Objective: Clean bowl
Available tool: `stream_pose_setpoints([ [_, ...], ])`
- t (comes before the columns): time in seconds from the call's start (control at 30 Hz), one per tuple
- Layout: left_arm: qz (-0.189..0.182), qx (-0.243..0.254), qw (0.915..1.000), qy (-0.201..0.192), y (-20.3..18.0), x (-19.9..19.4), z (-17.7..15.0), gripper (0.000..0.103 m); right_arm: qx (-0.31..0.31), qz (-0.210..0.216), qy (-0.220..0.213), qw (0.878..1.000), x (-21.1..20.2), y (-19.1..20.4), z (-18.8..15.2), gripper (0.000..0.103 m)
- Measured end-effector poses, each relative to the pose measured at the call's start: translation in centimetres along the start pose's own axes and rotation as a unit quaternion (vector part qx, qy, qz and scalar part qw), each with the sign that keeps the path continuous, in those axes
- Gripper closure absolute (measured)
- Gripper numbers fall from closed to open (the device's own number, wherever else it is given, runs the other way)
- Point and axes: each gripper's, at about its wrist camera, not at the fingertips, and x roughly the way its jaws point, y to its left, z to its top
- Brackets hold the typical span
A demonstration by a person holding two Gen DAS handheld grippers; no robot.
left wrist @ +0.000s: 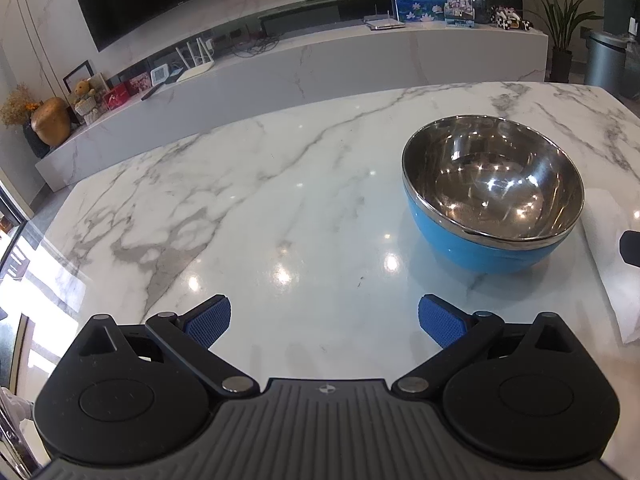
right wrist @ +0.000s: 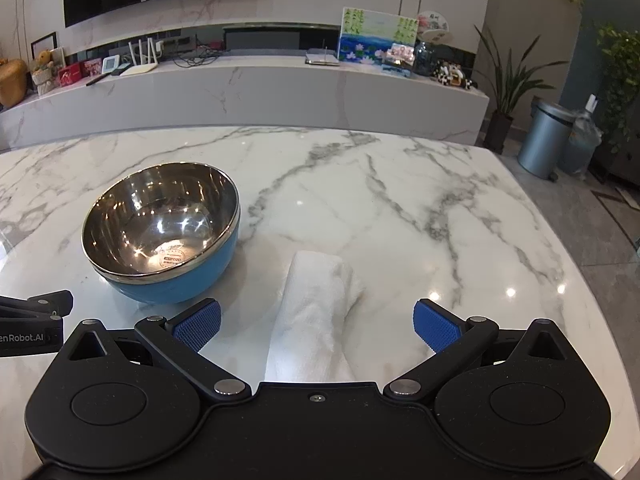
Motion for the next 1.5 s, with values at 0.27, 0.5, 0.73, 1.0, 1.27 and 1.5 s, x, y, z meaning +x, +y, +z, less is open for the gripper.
stream_pose_setpoints([
  [0.27,-0.018,-0.025,0.9995,0.008,1.2,0.8,-0.5,0.004,0.014,0.013,0.013,1.000,0.4,-0.3,0.2,0.001],
  [0.5,-0.018,-0.029,0.9990,0.028,0.5,0.9,-0.1,0.004,0.009,0.008,0.007,1.000,0.0,-0.2,0.0,0.001],
  [0.73,-0.027,-0.035,0.9985,0.033,0.4,1.0,0.0,0.004,0.008,0.010,0.013,1.000,0.2,-0.2,-0.1,0.001],
  [1.0,-0.026,-0.035,0.9985,0.032,0.5,1.1,-0.1,0.004,0.005,0.011,0.014,1.000,0.2,0.0,-0.2,0.001],
  [1.27,-0.028,-0.036,0.9984,0.033,0.6,1.2,-0.1,0.004,0.002,0.010,0.017,1.000,0.3,0.0,-0.3,0.001],
  [1.5,-0.029,-0.028,0.9987,0.032,0.6,1.1,-0.1,0.004,-0.002,0.010,0.017,1.000,0.4,0.2,-0.3,0.001],
])
